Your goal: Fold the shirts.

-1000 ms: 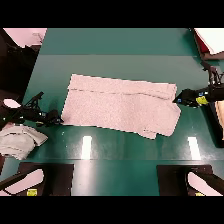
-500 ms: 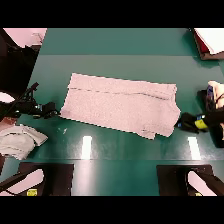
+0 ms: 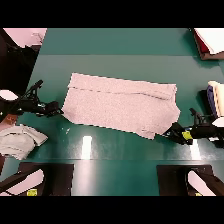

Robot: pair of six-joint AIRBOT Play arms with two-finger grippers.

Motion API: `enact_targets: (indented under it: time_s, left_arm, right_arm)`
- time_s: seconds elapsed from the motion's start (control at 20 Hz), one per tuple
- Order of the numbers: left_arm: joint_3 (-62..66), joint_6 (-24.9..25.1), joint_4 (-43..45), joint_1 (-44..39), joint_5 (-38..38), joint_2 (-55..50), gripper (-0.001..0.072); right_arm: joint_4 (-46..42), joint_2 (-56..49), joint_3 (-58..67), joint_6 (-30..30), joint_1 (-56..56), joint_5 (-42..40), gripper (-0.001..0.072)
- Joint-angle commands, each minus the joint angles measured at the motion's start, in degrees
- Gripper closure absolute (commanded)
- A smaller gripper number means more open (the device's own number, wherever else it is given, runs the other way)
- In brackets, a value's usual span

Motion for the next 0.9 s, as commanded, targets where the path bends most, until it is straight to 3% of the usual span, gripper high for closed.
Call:
enact_targets:
  time_s: [0.0,0.1,0.2,0.35,0.55,0.7,0.85]
  left_arm:
    - [0.07,0.07,0.26,-0.35,-0.55,0.04,0.0687]
    - [0.07,0.09,0.31,-0.35,-0.61,0.04,0.0687]
    - [0.07,0.11,0.31,-0.35,-0.61,0.04,0.0687]
    - [0.09,0.15,1.38,-0.35,-1.2,0.07,0.0688]
    - [0.66,-0.68,6.47,-0.37,-9.68,1.57,0.0689]
    - [-1.53,-1.99,6.82,-0.37,-12.61,9.94,0.0689]
    - [-2.49,-4.39,6.27,-0.37,-16.35,17.66,0.0688]
  right_arm:
    - [1.2,-2.86,-0.15,0.11,2.64,-5.35,0.0359]
    - [0.87,-2.89,0.79,0.07,2.93,-5.6,0.0458]
    - [-0.37,-1.05,1.73,0.02,2.93,-5.86,0.0679]
    - [-4.76,4.15,3.76,0.09,2.82,-3.78,0.0698]
    - [-16.0,10.8,9.68,0.04,2.71,10.23,0.0699]
    - [-23.98,15.23,14.97,-0.35,2.69,19.15,0.0699]
    - [-24.59,17.73,18.71,-0.44,2.69,20.9,0.0699]
